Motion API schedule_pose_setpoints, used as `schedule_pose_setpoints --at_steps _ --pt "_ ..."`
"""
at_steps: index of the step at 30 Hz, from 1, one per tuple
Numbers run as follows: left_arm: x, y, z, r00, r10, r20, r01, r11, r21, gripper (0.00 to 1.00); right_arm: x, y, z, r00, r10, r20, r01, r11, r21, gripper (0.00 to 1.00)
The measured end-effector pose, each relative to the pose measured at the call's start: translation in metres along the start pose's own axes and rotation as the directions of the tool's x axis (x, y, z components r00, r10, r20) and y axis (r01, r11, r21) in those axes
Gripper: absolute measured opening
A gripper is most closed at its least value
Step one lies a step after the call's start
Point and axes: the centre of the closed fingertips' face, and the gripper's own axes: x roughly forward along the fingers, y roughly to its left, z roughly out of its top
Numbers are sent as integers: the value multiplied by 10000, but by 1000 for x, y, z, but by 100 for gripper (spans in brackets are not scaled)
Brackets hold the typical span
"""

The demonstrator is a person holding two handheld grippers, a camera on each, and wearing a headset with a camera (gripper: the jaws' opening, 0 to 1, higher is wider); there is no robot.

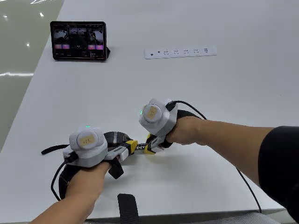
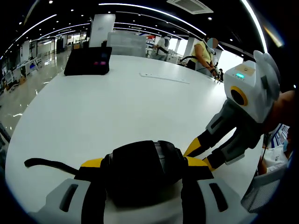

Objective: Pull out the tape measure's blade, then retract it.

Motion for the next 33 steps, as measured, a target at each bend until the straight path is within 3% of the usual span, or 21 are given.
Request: schedule_pose_setpoints --at_steps 33 --pt "-1 1 -1 10000 3 -34 -3 10000 -82 61 9 1 15 9993 29 364 -20 9997 -250 10"
